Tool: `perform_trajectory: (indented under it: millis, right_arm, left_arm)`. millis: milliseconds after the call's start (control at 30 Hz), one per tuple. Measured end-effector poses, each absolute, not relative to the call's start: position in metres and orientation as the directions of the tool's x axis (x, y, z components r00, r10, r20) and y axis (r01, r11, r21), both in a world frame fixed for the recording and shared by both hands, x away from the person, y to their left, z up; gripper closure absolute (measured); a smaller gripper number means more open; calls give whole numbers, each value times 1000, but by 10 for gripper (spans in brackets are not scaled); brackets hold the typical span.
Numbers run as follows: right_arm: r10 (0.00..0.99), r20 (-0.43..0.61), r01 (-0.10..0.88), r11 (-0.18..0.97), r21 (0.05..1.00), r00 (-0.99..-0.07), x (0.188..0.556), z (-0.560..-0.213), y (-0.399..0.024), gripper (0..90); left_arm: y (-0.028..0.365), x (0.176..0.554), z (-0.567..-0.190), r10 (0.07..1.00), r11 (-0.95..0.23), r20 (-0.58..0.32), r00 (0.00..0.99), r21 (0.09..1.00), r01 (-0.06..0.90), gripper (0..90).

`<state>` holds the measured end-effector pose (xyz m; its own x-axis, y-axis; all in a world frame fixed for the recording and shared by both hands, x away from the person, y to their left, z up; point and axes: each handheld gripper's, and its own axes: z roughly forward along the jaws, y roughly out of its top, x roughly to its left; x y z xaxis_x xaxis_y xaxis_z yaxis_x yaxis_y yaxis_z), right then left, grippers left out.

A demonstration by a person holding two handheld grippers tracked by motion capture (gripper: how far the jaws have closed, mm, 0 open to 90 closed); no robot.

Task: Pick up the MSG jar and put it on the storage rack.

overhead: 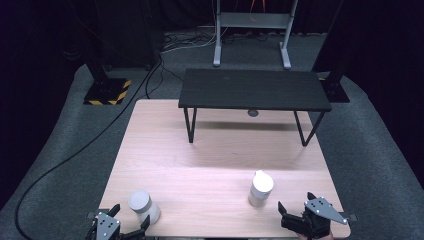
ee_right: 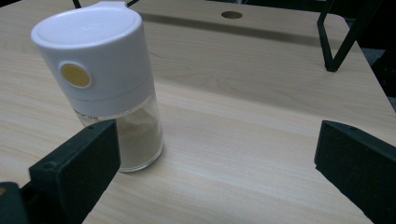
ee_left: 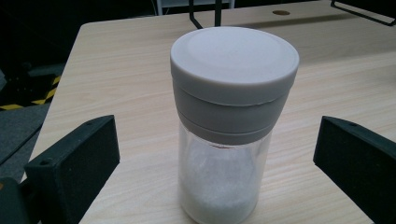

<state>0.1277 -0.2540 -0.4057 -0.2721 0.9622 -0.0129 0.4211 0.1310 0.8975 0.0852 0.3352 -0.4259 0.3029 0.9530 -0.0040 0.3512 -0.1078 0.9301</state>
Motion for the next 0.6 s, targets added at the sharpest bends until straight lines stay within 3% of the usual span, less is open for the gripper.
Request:
perform_trajectory:
  millis: [600]
  right_arm:
    - [959, -19, 427, 145, 893, -284, 129, -405, -253, 0]
  left_arm:
    - [330, 89, -426, 951, -125, 12, 307, 929, 348, 2]
